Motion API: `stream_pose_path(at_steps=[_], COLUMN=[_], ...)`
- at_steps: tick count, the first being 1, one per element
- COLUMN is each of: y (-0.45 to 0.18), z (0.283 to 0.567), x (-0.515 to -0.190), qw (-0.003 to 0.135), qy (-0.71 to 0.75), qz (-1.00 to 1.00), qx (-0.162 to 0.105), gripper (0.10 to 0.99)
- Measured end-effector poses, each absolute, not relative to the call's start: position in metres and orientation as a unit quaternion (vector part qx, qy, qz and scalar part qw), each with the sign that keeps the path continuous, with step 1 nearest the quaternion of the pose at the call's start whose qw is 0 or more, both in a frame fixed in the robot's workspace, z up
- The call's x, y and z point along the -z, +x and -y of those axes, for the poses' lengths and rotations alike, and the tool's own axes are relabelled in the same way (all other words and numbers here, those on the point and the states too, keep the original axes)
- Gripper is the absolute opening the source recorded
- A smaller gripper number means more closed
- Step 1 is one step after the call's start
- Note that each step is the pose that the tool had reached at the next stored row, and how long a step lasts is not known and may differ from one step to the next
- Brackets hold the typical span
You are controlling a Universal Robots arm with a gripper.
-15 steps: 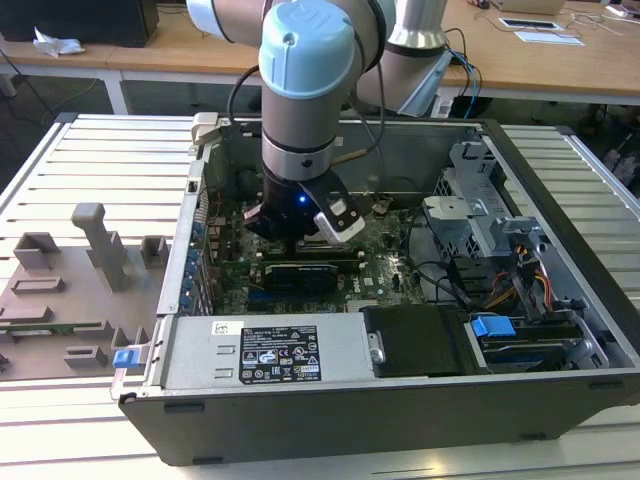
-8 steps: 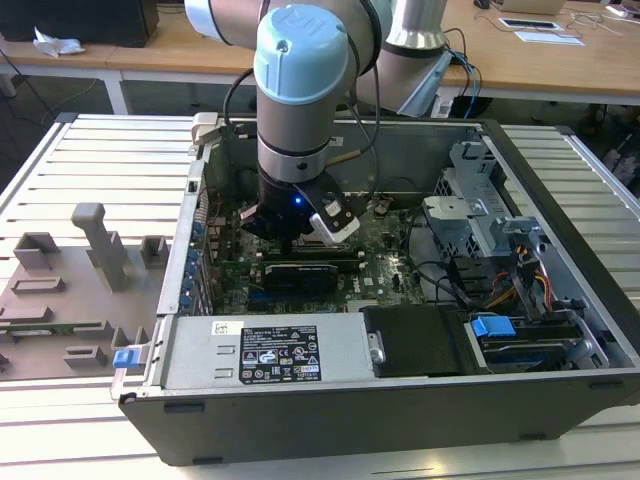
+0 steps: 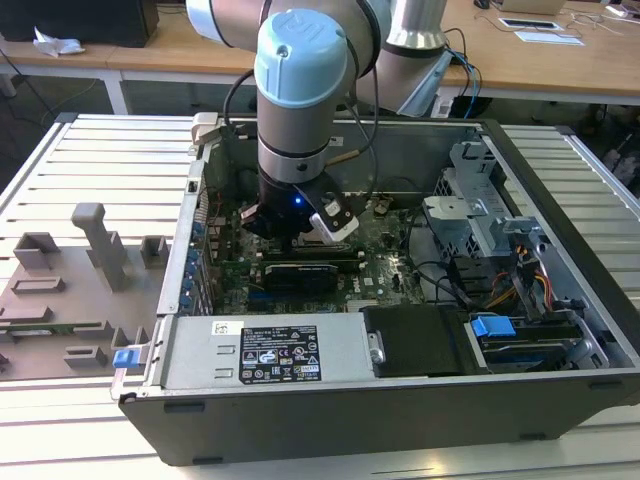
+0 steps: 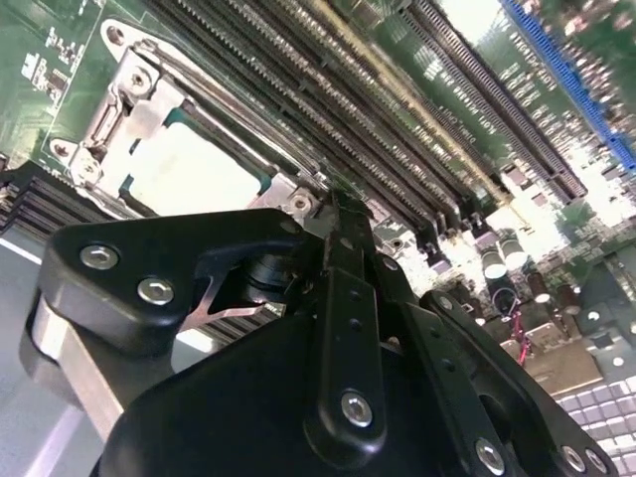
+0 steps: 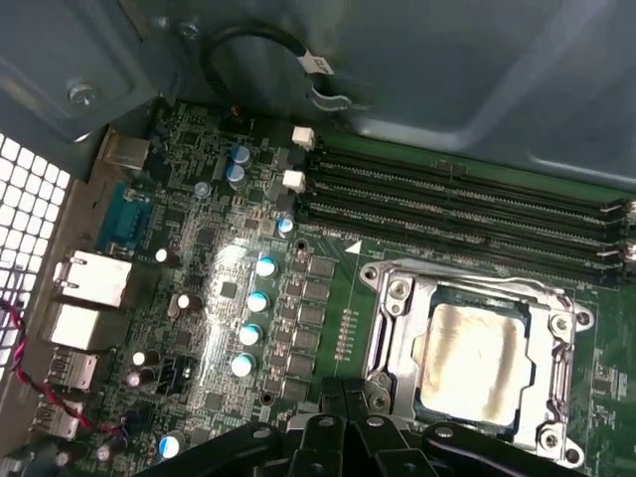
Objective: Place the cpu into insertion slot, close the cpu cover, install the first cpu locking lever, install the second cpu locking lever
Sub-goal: 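Install the second cpu locking lever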
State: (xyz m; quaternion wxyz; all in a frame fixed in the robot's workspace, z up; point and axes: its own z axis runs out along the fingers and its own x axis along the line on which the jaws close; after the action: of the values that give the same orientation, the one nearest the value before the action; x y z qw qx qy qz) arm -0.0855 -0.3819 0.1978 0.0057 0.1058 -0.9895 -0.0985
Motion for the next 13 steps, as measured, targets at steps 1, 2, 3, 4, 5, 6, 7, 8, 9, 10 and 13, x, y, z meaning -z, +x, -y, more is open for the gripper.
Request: stream_pose_path(at_steps=[1, 2, 3, 4, 5, 6, 7, 8, 9, 10, 13], y=[-0.086, -0.086, -0.086, -0.085, -0.085, -0.085, -0.085, -0.084, -0.083, -0.082, -0.073], z=[0.383, 0.383, 0.383, 0.383, 0.383, 0.383, 0.383, 0.382, 0.382, 0.381, 0.38], x=[-0.198, -0.198, -0.199, -0.201, -0.204, -0.206, -0.209, -0.215, -0.219, -0.221, -0.222], qw=[0.006, 0.006, 0.006, 0.006, 0.006, 0.006, 0.006, 0.006, 0.006, 0.006, 0.008], qy=[0.106, 0.106, 0.106, 0.106, 0.107, 0.107, 0.107, 0.107, 0.107, 0.107, 0.106], qz=[0.989, 0.989, 0.989, 0.989, 0.989, 0.989, 0.989, 0.989, 0.989, 0.989, 0.989], qx=[0.099, 0.099, 0.099, 0.099, 0.099, 0.099, 0.099, 0.099, 0.1, 0.1, 0.1], gripper=[0.106, 0.106, 0.106, 0.106, 0.106, 0.106, 0.106, 0.106, 0.106, 0.106, 0.106])
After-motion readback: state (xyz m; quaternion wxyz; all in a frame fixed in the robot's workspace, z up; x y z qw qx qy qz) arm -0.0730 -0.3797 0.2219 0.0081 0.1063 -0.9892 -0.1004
